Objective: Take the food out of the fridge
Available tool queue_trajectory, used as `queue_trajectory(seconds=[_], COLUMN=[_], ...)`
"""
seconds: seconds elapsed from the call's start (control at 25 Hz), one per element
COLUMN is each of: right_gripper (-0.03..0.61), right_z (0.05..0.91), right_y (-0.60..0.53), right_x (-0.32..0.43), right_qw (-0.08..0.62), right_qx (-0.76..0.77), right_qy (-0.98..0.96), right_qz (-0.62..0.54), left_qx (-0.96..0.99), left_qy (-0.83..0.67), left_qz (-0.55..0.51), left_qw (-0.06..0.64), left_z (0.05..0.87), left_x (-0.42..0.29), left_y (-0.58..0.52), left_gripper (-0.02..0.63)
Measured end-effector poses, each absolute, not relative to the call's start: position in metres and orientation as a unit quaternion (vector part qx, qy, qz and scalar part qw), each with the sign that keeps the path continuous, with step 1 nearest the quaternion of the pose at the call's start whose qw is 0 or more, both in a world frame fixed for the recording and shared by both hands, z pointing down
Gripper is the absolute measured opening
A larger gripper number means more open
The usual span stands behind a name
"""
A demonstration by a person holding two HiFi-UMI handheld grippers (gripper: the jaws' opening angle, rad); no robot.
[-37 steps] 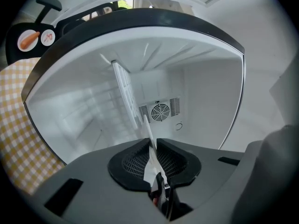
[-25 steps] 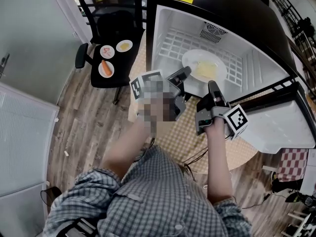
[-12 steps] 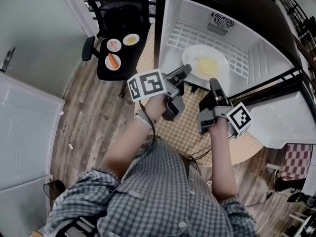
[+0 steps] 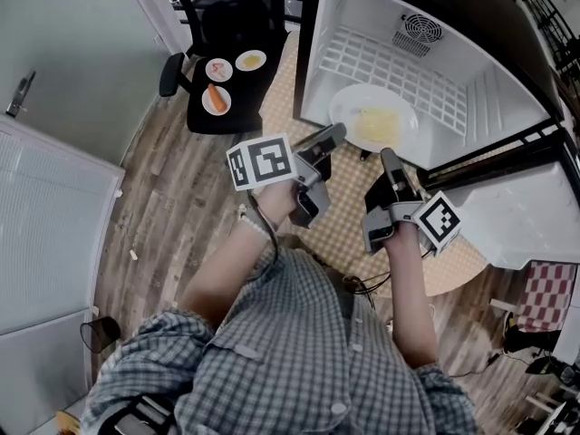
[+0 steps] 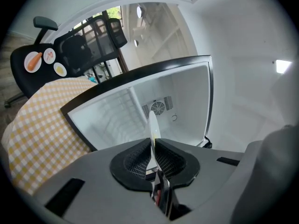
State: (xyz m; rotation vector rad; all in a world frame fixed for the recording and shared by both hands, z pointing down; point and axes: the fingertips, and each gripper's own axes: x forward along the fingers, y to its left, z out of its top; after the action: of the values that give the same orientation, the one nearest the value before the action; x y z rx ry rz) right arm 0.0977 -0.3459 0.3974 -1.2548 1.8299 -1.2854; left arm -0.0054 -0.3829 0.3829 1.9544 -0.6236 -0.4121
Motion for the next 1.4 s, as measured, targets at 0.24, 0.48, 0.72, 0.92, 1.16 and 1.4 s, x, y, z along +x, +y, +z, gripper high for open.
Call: queue_trajectory(seconds=[0.24,0.48,0.72,0.92,1.16,1.4], right_gripper=[0.031,0.031,0.031,0.031,0.031,0.031], right_z=[0.414,0.440,0.476,0.502,0.533,0.564], right_y=[-0.338,-0.331,-0.324,-0.318,-0.318,-0.318], right_x=[0.084,0.072,0.063,0.054,0.046,0.037], right_qw=[0.261,0.236,0.199,0.168,0.142,0.107], right_qx=[-0.464,-0.463,-0.468,-0.468,-0.460,-0.454], right_qy=[0.688,0.684,0.675,0.665,0.655,0.648], right_qz=[-0.494,-0.512,-0.534,-0.557,-0.582,-0.602], left_qx=[0.802,0.796,0.782,0.765,0.745,0.718], left_qy=[-0.270,-0.280,-0.292,-0.309,-0.325,-0.351], left_qz=[-0.162,-0.138,-0.116,-0.102,-0.087,-0.069], left_qw=[0.508,0.518,0.538,0.555,0.575,0.598], left_z=[0.402,0.429,0.466,0.492,0.524,0.559], left_x=[-0.019,-0.029,-0.038,-0.048,-0.056,-0.066], left_y=[-0.374,-0.366,-0.358,-0.351,-0.350,-0.346], left_gripper=[0.032,0.034,0.034,0.034,0.035,0.037])
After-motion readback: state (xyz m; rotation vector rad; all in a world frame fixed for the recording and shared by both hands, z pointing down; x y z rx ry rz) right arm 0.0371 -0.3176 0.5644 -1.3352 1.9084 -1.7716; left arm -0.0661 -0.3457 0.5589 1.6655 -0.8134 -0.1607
